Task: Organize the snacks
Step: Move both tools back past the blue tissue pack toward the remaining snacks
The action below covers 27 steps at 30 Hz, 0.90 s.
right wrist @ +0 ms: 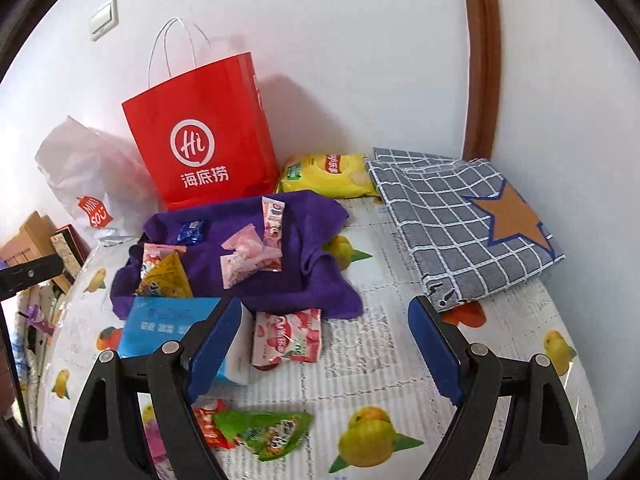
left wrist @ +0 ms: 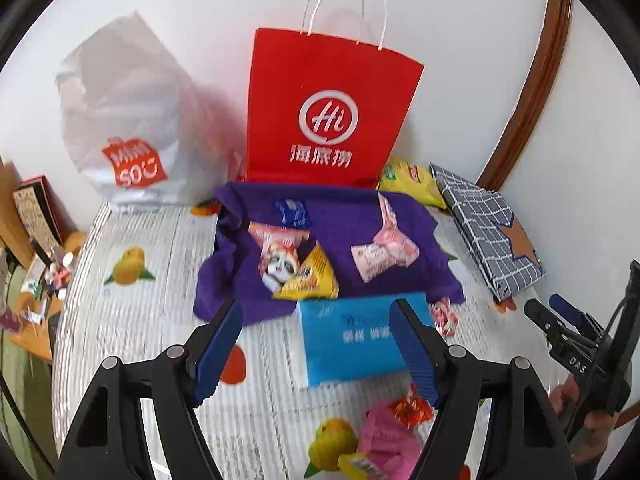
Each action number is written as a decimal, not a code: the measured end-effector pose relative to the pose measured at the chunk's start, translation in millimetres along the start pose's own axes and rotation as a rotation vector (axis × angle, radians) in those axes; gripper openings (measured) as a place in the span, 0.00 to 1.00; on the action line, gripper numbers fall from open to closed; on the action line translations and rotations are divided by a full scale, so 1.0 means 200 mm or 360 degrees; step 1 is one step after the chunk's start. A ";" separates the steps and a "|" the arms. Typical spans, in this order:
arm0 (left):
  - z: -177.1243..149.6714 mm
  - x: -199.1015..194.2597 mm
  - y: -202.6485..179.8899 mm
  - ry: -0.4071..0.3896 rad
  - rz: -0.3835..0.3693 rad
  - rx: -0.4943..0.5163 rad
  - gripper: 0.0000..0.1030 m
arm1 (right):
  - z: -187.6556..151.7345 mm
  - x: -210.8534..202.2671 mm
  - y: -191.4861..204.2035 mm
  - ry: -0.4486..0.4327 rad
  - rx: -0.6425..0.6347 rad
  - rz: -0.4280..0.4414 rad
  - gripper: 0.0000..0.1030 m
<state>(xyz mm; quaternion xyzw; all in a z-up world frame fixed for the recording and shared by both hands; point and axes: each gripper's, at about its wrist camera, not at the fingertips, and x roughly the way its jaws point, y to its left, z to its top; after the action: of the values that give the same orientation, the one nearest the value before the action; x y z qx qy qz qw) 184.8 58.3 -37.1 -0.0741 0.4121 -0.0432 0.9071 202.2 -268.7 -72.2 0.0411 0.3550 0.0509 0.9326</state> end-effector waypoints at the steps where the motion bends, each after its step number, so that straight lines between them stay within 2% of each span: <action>1: -0.03 0.00 0.01 0.0015 0.0000 -0.0011 0.72 | -0.02 0.01 0.00 0.0009 -0.0016 0.0011 0.83; 4: -0.08 0.02 0.05 0.0052 -0.0002 -0.0032 0.72 | -0.06 0.05 0.00 0.0025 -0.0028 -0.0018 0.83; 5: -0.10 0.02 0.06 0.0060 0.0007 -0.0039 0.72 | -0.07 0.07 0.00 0.0048 -0.0030 0.0017 0.82; 7: -0.12 0.04 0.08 0.0076 0.0033 -0.0056 0.72 | -0.08 0.15 0.00 0.0145 -0.0058 0.0117 0.75; 9: -0.14 0.05 0.10 0.0094 0.0051 -0.0067 0.72 | -0.09 0.22 0.01 0.0211 -0.0071 0.0170 0.59; 10: -0.14 0.07 0.11 0.0103 0.0056 -0.0076 0.72 | -0.10 0.27 0.01 0.0251 -0.0083 0.0179 0.58; 16: -0.14 0.14 0.13 0.0146 0.0076 -0.0093 0.72 | -0.11 0.49 0.04 0.0395 -0.0152 0.0278 0.57; 23: -0.14 0.26 0.14 0.0220 0.0073 -0.0095 0.72 | -0.13 0.71 0.04 0.0513 -0.0179 0.0250 0.57; 27: -0.13 0.29 0.13 0.0228 0.0053 -0.0088 0.72 | -0.14 0.75 0.03 0.0546 -0.0134 0.0321 0.57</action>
<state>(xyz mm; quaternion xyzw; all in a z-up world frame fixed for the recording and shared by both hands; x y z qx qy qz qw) 204.9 74.1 -101.8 -0.0891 0.4782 -0.0219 0.8734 294.5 -243.6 -191.7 0.0281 0.5002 0.1652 0.8496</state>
